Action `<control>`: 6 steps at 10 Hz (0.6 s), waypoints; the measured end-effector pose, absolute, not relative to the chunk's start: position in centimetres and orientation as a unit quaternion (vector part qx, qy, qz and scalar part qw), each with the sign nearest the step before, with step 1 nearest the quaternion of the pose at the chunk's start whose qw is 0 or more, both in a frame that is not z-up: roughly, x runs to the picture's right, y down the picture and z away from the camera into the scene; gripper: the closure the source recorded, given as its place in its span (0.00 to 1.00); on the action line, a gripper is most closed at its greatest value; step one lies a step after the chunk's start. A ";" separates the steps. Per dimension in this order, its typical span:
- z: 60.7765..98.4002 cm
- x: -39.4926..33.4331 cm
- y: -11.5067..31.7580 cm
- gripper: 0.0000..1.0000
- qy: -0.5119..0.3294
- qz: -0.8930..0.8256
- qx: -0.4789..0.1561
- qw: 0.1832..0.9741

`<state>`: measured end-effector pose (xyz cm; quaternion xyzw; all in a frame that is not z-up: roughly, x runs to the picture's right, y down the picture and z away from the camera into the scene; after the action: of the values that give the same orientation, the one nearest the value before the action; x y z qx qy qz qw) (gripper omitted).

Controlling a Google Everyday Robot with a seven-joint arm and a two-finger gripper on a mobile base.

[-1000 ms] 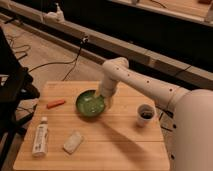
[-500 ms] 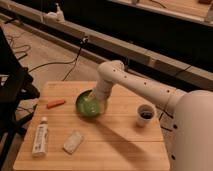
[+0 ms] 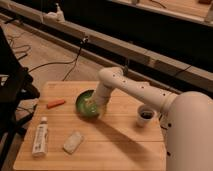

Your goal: Pick up the ceramic bowl

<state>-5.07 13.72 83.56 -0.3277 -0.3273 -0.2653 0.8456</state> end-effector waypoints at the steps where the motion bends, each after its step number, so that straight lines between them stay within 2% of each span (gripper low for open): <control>1: 84.3 -4.9 14.4 0.34 -0.328 -0.260 -0.335 0.844; 4: 86.6 -4.2 16.4 0.36 -0.324 -0.235 -0.359 0.843; 5: 87.2 -4.0 16.9 0.42 -0.325 -0.227 -0.363 0.843; 6: 87.8 -3.9 16.9 0.54 -0.327 -0.218 -0.358 0.847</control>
<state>-3.95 16.86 87.81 -0.3575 -0.3273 -0.2180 0.8471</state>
